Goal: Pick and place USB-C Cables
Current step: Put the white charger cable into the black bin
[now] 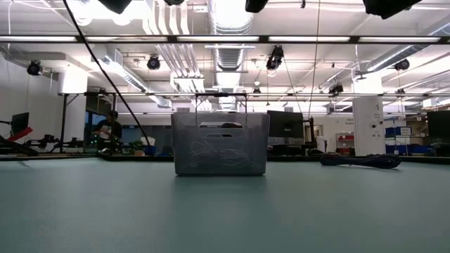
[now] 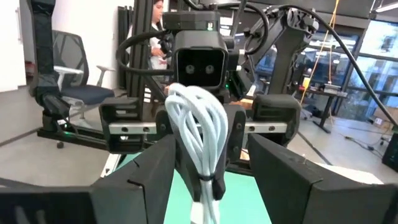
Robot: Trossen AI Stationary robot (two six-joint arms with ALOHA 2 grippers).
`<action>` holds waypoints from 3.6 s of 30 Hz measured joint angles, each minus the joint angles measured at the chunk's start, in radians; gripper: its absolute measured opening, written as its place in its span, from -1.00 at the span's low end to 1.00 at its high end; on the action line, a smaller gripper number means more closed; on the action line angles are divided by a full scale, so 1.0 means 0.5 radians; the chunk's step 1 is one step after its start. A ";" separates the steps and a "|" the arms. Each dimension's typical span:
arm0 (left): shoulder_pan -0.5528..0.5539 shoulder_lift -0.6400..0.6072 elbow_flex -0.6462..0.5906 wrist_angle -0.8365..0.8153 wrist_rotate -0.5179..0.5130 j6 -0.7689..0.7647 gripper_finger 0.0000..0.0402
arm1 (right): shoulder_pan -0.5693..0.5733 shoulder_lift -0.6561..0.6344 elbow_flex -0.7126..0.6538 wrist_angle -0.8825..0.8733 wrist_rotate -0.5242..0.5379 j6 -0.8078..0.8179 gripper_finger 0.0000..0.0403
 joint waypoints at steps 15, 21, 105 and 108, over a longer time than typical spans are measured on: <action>0.119 0.102 0.007 0.184 0.004 0.013 -0.94 | -0.042 0.000 0.000 0.025 0.002 0.001 -0.08; 0.123 0.106 0.009 0.194 0.004 0.011 -0.94 | -0.045 0.000 0.000 0.024 0.001 0.000 -0.32; 0.103 -1.145 -0.045 -1.358 -0.029 0.134 -0.09 | -0.596 0.108 1.596 -3.059 -0.108 0.525 -0.91; 0.103 -1.164 -0.045 -1.360 -0.028 0.093 -0.09 | -0.608 0.164 1.686 -3.193 -0.108 0.522 -0.91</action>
